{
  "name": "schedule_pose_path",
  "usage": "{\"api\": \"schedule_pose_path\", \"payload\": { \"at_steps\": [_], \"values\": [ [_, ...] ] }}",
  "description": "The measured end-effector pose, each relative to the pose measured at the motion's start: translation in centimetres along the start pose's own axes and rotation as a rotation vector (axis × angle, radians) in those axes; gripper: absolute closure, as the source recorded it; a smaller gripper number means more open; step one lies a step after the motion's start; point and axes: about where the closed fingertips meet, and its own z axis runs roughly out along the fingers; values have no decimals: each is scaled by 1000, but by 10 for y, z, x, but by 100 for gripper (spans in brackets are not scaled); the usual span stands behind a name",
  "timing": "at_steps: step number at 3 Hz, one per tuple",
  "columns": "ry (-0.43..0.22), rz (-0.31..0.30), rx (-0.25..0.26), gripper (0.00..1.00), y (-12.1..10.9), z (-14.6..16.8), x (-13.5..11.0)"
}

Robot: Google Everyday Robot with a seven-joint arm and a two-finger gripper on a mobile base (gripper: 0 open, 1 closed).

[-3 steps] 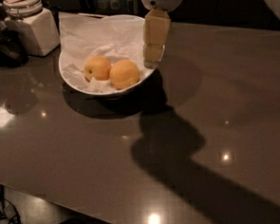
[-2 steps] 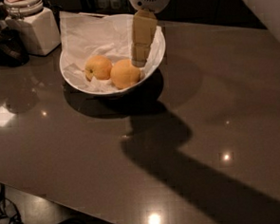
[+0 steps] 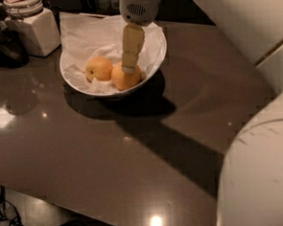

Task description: Pick orange from white bowl

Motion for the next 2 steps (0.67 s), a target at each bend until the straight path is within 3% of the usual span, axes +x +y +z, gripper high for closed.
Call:
{"api": "schedule_pose_path", "payload": {
  "at_steps": [2],
  "values": [
    [-17,69,-112,13,4,43,-8]
  ]
}}
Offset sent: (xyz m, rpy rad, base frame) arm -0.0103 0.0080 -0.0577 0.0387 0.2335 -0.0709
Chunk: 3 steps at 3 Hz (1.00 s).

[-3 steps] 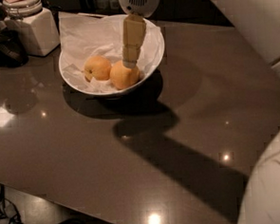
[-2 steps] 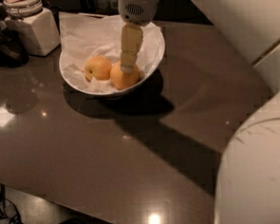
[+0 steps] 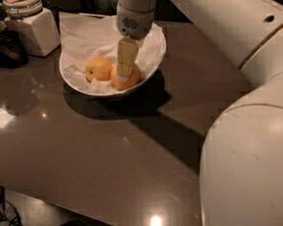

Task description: Pick orange from white bowl

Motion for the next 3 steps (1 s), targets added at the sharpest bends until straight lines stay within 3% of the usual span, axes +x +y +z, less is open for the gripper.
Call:
{"api": "schedule_pose_path", "payload": {
  "at_steps": [3],
  "values": [
    [4,37,-61,20,5,23,-13]
  ]
}}
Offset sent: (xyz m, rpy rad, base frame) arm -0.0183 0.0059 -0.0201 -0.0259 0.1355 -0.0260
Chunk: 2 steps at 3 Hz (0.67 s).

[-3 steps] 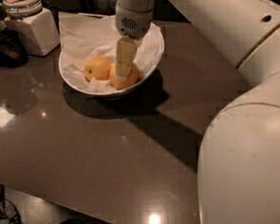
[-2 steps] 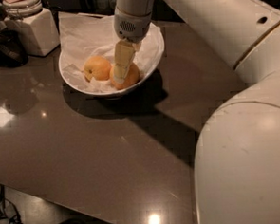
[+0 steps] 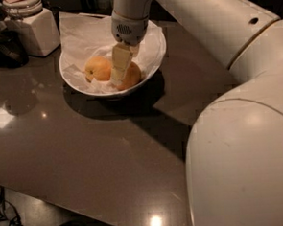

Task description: Pick orange from white bowl

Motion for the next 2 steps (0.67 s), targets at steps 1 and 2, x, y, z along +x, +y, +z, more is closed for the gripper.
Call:
{"api": "schedule_pose_path", "payload": {
  "at_steps": [1,2],
  "values": [
    [4,9,-9,23,-2,5,-1],
    [10,17,-15,23,-5,10,-1]
  ]
}}
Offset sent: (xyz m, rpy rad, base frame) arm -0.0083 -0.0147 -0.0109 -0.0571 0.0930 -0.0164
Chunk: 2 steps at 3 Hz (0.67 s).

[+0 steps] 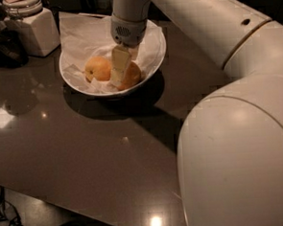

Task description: Pick orange from white bowl

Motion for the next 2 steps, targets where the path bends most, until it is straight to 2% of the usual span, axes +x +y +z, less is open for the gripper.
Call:
{"api": "schedule_pose_path", "payload": {
  "at_steps": [2],
  "values": [
    [15,18,-21,21,-10,14,1]
  ]
}}
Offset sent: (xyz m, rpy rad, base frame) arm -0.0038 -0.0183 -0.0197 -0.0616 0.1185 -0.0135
